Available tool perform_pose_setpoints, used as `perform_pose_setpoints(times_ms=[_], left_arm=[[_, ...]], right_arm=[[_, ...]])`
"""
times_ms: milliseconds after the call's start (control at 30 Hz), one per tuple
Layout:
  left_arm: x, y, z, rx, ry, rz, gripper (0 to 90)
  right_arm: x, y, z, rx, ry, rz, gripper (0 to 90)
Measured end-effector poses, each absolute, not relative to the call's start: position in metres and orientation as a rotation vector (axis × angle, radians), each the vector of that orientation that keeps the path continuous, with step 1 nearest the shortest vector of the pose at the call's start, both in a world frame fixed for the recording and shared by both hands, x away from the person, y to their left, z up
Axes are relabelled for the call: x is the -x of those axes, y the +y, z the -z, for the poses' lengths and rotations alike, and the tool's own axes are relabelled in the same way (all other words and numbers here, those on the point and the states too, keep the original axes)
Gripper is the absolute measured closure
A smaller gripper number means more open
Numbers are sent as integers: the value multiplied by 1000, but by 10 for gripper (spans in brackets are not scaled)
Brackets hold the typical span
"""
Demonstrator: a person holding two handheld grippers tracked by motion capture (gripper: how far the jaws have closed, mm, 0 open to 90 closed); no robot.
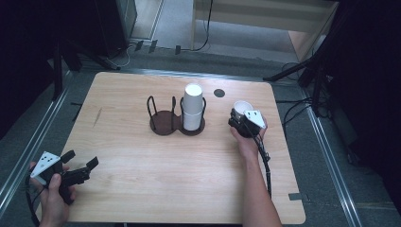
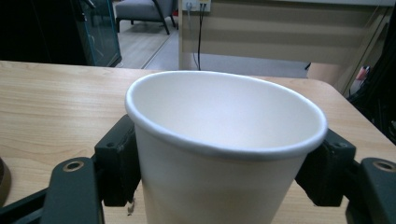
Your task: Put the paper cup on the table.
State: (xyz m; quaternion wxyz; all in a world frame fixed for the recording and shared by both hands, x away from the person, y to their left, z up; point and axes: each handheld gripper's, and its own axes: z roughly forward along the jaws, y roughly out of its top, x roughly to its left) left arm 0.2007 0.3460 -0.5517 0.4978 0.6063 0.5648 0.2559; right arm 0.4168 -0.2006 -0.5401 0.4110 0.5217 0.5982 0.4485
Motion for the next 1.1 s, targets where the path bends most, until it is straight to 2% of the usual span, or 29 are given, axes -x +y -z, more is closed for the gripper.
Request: perform_pose_setpoints(times_ms=[700,833,867,1100], left_arm=[[-201,345,552,-1469,1370,-623,0],[-201,345,552,-1467,1371,-621,0],[-201,345,552,-1468,1374,-622,0],[-202,345,552,-1469,1382,-624,0]], right_arm=[[-408,-195,537,-1345,1576,-1065,248],[-409,-196,537,-1359,1578,-1068,204],[-409,-197,538,-1370,1594,-1074,140],[-407,-199,535,-1389,1625,-1105,13]])
